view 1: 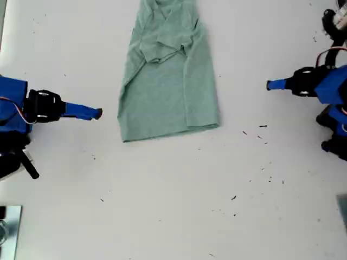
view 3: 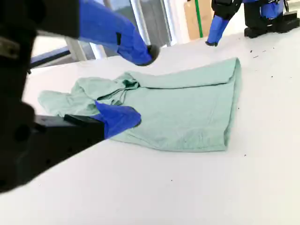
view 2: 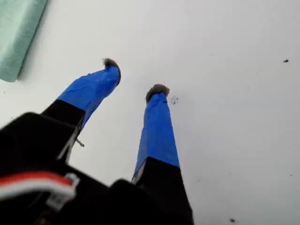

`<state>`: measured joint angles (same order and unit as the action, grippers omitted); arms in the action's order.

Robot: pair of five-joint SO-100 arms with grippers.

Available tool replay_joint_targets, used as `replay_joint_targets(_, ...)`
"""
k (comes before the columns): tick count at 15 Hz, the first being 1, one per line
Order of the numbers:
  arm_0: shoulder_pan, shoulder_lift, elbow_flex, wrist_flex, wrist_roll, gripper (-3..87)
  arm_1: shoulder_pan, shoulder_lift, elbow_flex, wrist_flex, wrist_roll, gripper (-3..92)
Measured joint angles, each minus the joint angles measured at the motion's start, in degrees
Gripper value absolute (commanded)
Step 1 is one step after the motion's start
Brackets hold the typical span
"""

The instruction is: Fold t shirt

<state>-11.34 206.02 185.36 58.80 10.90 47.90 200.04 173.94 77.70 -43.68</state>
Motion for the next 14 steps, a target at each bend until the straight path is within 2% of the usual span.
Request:
replay_joint_targets(2, -1.1, 0.0, -0.9, 0.0, -0.8, -0.2, 1.2, 0.0, 0.0, 0.0, 0.2, 14.7)
replay_joint_targets(3, -1.8, 0.0, -1.1, -0.1, -2.8, -0.2, 2.5, 0.0, 0.0, 0.0, 4.4, 14.7)
replay_joint_targets(5, 0.2, 0.1, -1.2, 0.1, -10.4, -0.1, 0.9, 0.0, 0.0, 0.0, 20.7, 14.4)
replay_joint_targets(6, 2.9, 0.1, -1.2, 0.7, -10.9, -0.2, -2.1, 0.0, 0.0, 0.0, 27.2, 5.2)
replay_joint_targets(9, 4.9, -0.7, -5.2, 1.8, -15.1, -0.2, -5.4, 0.0, 0.1, 0.0, 22.2, 2.4)
replay_joint_targets(11, 5.4, -11.5, -17.2, 4.9, -17.6, -0.2, -8.5, 0.0, 0.1, 0.0, 21.4, 2.4)
replay_joint_targets(12, 7.8, -23.2, -27.9, 9.1, -20.0, 3.5, -8.9, 0.0, 0.1, 0.0, 21.4, 2.4)
replay_joint_targets(13, 8.8, -36.7, -40.4, 15.5, -20.5, 29.6, -9.8, 0.0, 0.1, 0.0, 21.7, 2.4)
replay_joint_targets(14, 8.8, -49.8, -54.1, 22.6, -20.3, 35.5, -11.2, 0.0, 0.1, 0.0, 22.1, 2.4)
